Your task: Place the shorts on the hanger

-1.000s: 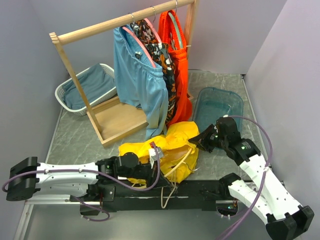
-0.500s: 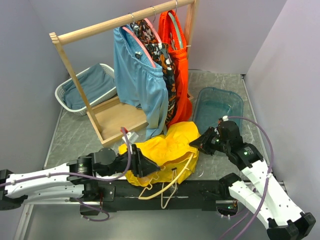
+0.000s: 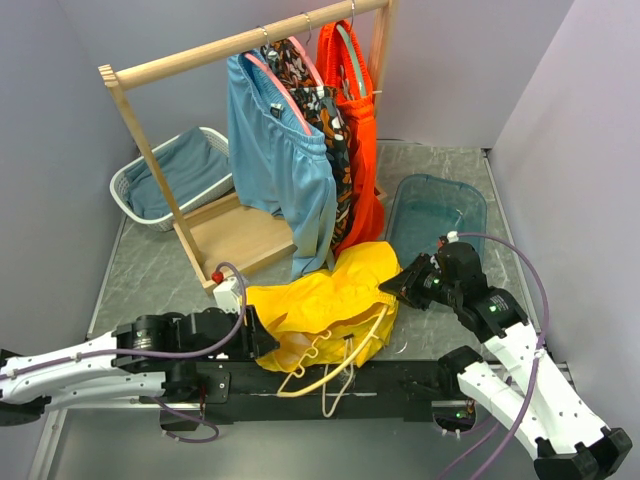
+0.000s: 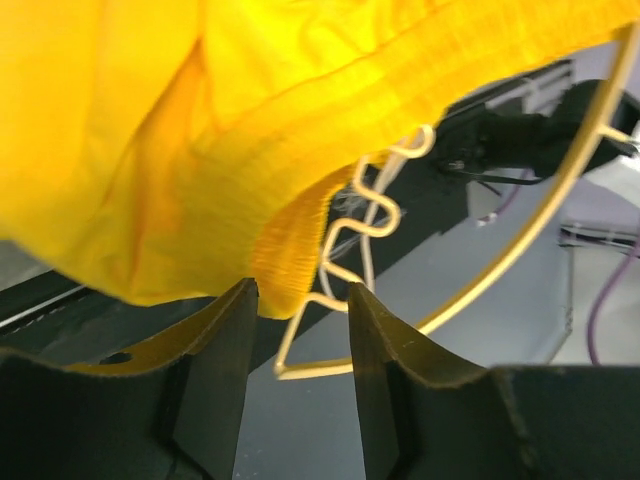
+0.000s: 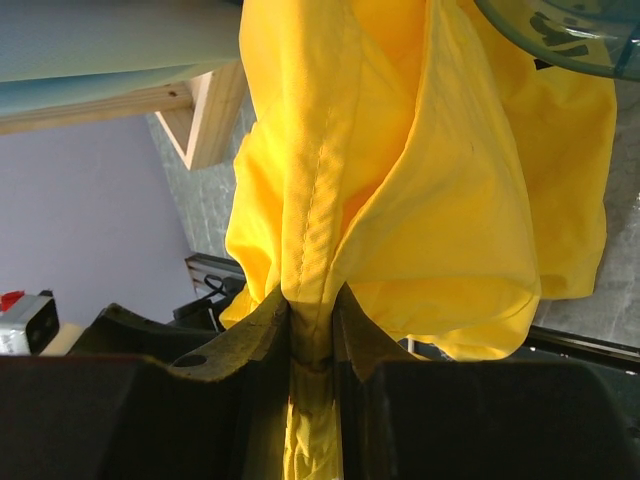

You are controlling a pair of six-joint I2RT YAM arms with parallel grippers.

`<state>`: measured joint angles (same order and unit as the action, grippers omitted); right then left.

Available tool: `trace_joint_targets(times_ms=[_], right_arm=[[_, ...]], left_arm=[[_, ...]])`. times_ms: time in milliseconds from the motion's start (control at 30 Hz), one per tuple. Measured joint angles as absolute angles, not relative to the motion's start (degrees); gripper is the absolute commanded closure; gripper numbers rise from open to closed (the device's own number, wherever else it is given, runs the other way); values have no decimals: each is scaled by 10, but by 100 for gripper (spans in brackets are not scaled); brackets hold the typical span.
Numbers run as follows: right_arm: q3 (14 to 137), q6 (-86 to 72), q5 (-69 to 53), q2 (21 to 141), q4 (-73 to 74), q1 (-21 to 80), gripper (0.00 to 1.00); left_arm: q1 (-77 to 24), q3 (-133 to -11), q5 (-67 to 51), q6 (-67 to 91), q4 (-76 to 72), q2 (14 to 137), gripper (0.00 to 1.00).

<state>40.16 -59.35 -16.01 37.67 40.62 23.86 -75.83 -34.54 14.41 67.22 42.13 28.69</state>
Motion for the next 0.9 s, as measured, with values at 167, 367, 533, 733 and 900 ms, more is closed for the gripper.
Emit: trace_joint_targets(times_ms=[167,367,533,733,900], right_arm=[[402,-597,-157,377,406,239,100],[402,-605,-151,376,407,239,100],[413,-620,-137,376,407,239,100],[446,-653,-110,384,406,239,100],[489,-669,-76,407,419,241,100]], left_arm=[[-759,-345,158,694,451,321,48],[-771,-347,198,726,461,381,50],[-812,-363,250,773,491,446,76],[-899,-380,308,869,528,508,99],[-945,-378,329,936,531,507,99]])
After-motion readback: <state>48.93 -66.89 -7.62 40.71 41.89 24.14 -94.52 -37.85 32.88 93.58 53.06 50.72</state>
